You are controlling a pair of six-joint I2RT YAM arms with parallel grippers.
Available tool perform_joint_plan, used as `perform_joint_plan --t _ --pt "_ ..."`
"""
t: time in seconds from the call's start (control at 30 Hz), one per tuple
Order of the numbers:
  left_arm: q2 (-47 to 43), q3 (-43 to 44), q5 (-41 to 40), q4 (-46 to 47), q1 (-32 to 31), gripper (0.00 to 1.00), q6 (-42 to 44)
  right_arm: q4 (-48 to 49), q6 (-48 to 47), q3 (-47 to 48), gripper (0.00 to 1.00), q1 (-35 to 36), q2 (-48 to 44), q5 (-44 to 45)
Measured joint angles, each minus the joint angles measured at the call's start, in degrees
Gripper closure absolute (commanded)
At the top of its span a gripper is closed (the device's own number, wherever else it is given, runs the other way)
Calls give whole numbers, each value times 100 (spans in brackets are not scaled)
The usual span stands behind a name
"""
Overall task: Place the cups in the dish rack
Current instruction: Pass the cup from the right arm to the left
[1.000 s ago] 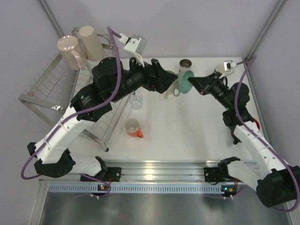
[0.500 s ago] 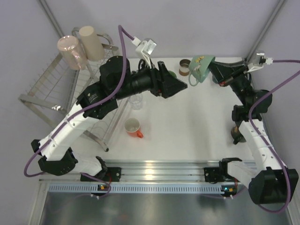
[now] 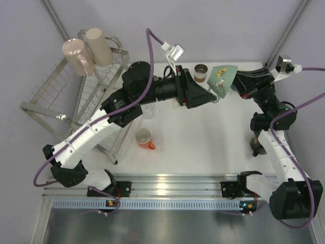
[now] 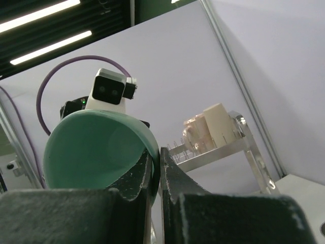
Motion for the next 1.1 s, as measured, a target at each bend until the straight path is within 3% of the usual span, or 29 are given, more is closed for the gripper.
perform_joint_plan --t 0.23,0.47,0.5,0.7,0.93,1.1 --pt "264 -109 501 560 0 42 -291 101 151 -168 100 35 24 -22" --pt "306 -245 575 634 55 81 -514 214 254 -186 100 46 111 -66" --pt "306 -247 575 625 57 100 -579 262 245 -186 100 46 114 -57" --pt "306 -267 553 581 59 100 -920 511 197 -249 100 50 146 -26" --pt "221 -457 304 586 55 100 -837 476 214 -372 74 74 170 -76" --pt "42 -533 46 588 48 100 -625 442 212 -481 69 74 177 -127"
